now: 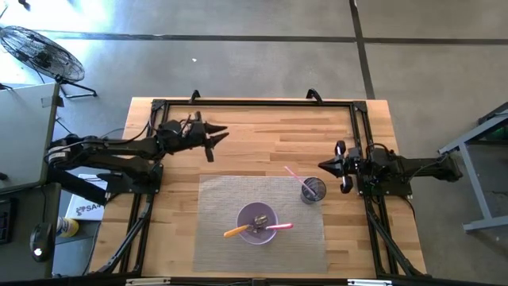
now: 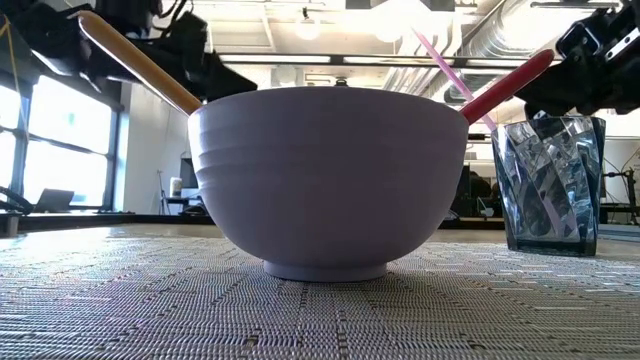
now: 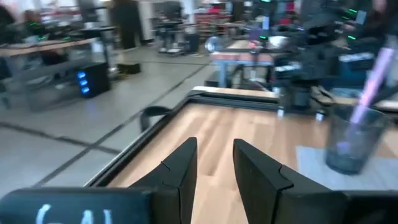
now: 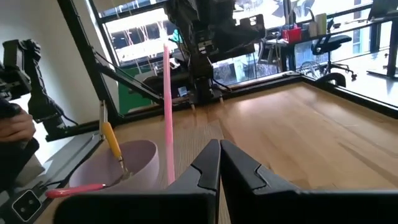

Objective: Pick & Place Utensil
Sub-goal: Return to Home Position

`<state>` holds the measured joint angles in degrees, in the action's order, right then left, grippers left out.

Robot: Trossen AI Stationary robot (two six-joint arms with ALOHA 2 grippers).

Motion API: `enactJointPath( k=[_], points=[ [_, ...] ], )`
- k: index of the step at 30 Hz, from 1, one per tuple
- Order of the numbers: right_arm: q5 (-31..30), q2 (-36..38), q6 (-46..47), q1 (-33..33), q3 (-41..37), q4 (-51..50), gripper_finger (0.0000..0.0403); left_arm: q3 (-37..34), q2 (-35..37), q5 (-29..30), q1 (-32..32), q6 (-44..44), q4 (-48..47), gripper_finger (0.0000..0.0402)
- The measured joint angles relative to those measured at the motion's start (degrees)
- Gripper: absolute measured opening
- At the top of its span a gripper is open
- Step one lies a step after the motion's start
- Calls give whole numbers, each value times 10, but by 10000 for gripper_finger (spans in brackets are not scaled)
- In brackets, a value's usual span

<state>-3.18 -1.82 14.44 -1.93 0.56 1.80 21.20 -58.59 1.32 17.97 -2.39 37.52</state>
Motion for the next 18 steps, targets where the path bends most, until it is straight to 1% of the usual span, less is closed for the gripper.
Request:
enactJointPath(
  k=[2,4,6,8,12,18],
  points=[
    [1,-1,4,0,0,-1,3,-10,9,-9,15,17,1,101],
    [3,-1,1,0,0,-1,5,-20,17,-43,30,34,1,101],
    [3,-1,-19,0,0,-2,7,-29,24,-78,41,49,0,101],
    [3,-1,-45,0,0,-2,7,-36,30,-95,47,58,0,101],
    [3,-1,-77,0,0,-2,7,-46,43,-98,49,56,-3,101],
    [3,-1,-80,0,0,-2,8,-53,45,-94,49,33,-2,101]
  ],
)
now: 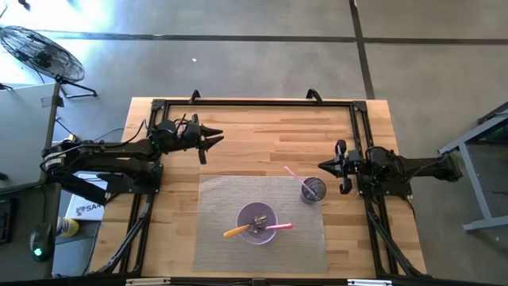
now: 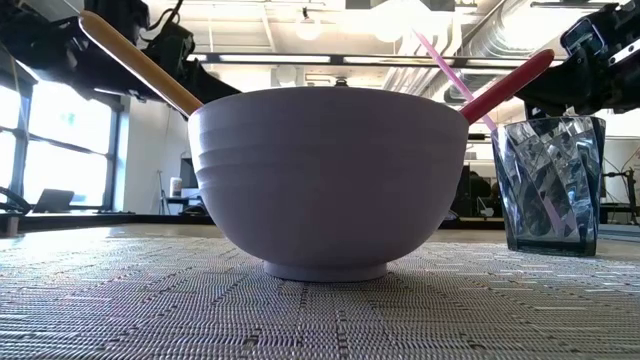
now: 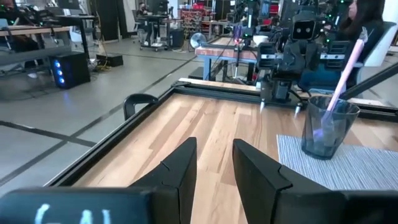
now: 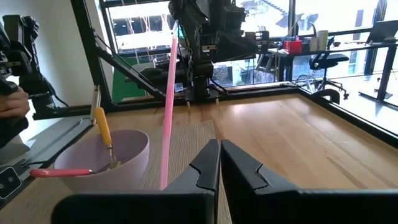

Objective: Pick & Place Utensil
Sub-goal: Return to Home Position

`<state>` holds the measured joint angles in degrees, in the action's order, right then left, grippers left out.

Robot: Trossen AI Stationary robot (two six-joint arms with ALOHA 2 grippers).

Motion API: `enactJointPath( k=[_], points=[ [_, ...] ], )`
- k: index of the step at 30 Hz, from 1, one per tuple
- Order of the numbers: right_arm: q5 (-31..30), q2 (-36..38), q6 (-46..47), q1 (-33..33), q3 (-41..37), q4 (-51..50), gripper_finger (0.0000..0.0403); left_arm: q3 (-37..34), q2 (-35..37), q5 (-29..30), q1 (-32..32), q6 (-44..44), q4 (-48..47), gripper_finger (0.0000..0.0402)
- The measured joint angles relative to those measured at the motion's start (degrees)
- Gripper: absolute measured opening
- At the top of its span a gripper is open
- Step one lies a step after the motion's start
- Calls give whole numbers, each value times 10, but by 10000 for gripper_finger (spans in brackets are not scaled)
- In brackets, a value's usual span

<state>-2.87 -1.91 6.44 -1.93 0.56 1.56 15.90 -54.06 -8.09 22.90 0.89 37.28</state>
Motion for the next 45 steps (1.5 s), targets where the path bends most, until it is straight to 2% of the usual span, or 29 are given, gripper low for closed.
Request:
enactJointPath(
  k=[5,8,15,17,21,26,31,37,41,45],
  points=[
    [0,0,0,0,0,0,3,0,23,-3,0,5,-25,101],
    [0,0,0,0,0,0,3,0,55,15,0,5,-62,101],
    [0,0,0,0,0,0,2,0,151,109,0,19,-160,101],
    [0,0,0,0,0,0,1,0,163,111,-2,13,-162,101],
    [0,0,0,0,0,0,3,-28,167,110,-35,9,-94,101],
    [0,0,0,0,0,0,7,-61,188,164,-92,-13,-78,101],
    [0,0,0,0,0,0,4,-71,267,132,-126,-20,-175,101],
    [0,0,0,0,0,0,4,-71,430,80,-136,5,-320,101],
    [0,0,0,0,0,0,5,-79,525,46,-137,40,-383,101],
    [0,0,0,0,0,0,1,-112,536,21,-146,85,-375,101]
  ],
)
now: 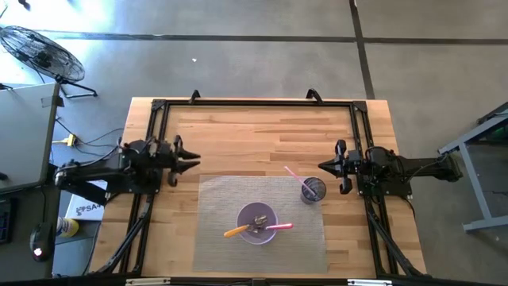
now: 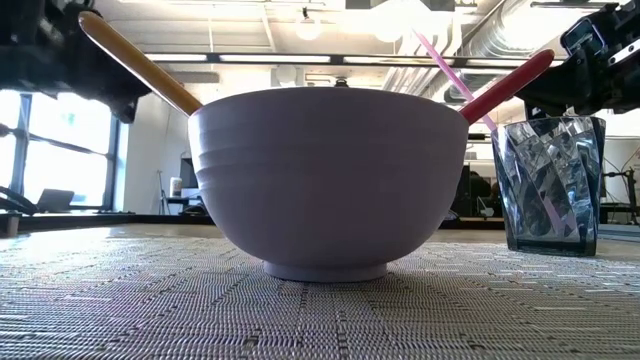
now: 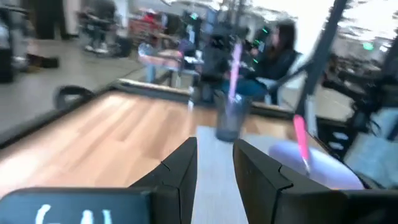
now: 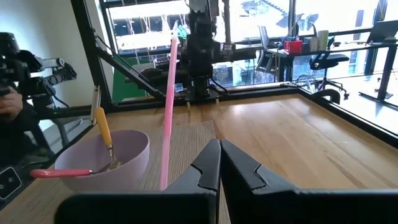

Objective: Pick & Place Utensil
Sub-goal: Return to Home Position

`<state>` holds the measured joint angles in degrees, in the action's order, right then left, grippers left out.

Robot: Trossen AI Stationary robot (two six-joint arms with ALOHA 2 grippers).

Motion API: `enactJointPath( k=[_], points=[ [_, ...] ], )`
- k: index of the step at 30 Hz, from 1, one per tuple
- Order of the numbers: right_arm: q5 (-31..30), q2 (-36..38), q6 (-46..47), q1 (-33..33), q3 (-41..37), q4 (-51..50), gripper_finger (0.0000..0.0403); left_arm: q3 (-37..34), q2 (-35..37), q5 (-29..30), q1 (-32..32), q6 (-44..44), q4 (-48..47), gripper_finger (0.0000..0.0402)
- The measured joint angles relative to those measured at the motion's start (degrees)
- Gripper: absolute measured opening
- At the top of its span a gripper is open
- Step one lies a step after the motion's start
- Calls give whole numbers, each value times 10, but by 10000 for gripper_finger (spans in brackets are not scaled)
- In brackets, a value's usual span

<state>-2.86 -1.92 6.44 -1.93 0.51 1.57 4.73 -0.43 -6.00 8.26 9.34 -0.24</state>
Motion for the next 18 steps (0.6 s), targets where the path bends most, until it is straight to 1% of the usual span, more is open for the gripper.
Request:
enactJointPath(
  k=[2,5,7,11,13,16,18],
  points=[
    [0,-2,1,0,0,0,1,-19,0,3,-18,0,23,101],
    [0,-4,0,0,0,1,4,-33,0,50,-52,-2,64,101],
    [0,-4,1,0,0,2,6,-33,1,73,-79,-26,69,101],
    [0,-4,1,0,0,2,6,-34,0,158,-133,-85,63,101],
    [0,-4,0,0,0,2,7,-34,-1,167,-150,-114,62,101],
    [0,-4,1,0,0,2,7,-35,-4,150,-169,-125,31,101],
    [0,-4,0,0,0,3,7,-35,-4,132,-174,-122,30,101]
  ],
)
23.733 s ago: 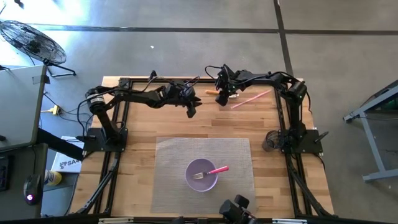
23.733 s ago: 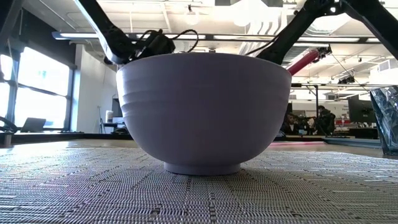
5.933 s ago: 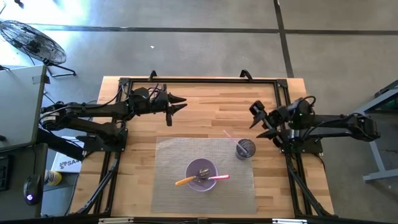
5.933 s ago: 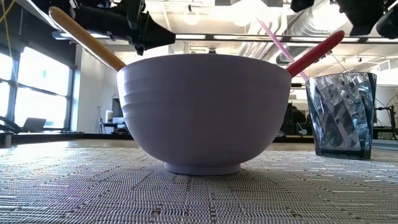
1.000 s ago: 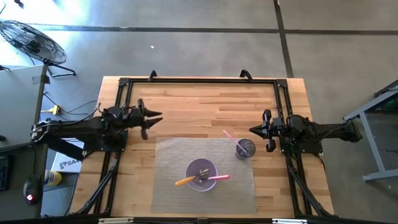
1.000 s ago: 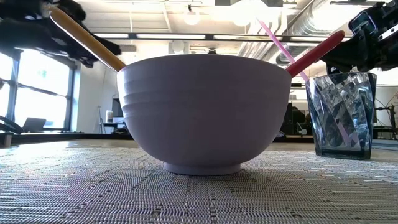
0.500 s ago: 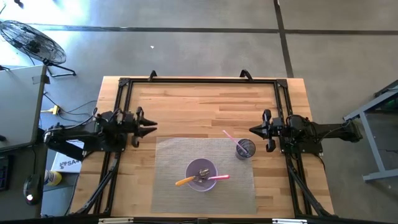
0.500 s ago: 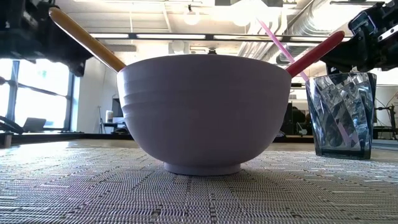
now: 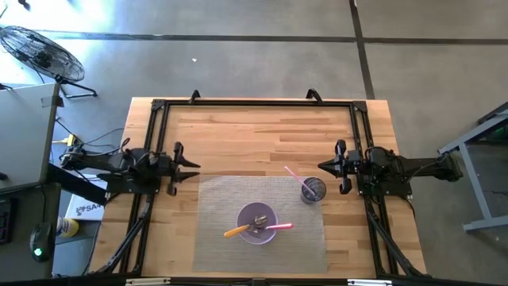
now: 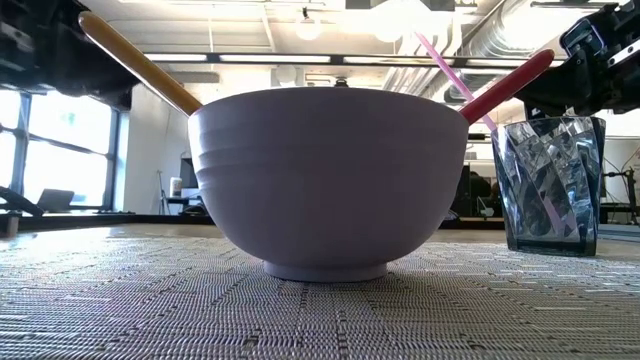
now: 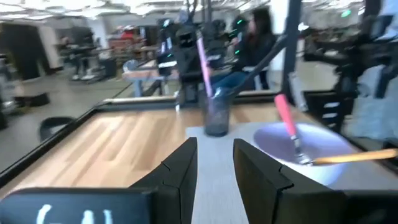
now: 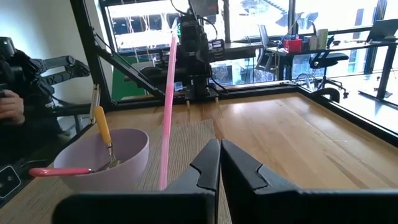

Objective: Pick & Place Utensil
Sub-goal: Return to Home Position

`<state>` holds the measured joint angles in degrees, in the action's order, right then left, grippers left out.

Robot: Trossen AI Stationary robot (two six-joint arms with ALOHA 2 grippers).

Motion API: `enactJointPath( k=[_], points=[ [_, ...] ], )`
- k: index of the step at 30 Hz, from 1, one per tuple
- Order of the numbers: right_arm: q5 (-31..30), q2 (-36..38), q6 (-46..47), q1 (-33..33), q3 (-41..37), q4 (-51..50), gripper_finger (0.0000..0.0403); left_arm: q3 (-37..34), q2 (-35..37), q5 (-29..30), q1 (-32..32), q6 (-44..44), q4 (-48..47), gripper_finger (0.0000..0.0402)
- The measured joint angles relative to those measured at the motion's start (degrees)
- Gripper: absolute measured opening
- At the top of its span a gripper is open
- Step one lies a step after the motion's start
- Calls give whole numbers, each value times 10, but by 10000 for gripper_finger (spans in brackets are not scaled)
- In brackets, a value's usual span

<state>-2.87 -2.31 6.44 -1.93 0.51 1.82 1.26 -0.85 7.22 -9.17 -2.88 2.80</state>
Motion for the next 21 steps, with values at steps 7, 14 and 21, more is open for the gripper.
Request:
enactJointPath(
  k=[7,14,21],
  points=[
    [0,0,1,0,0,1,9,-1,-1,6,1,21,-16,101],
    [0,0,1,0,0,1,6,-1,-1,9,1,18,-19,101],
    [0,0,0,0,0,1,9,-1,-1,9,1,18,-19,101]
  ],
)
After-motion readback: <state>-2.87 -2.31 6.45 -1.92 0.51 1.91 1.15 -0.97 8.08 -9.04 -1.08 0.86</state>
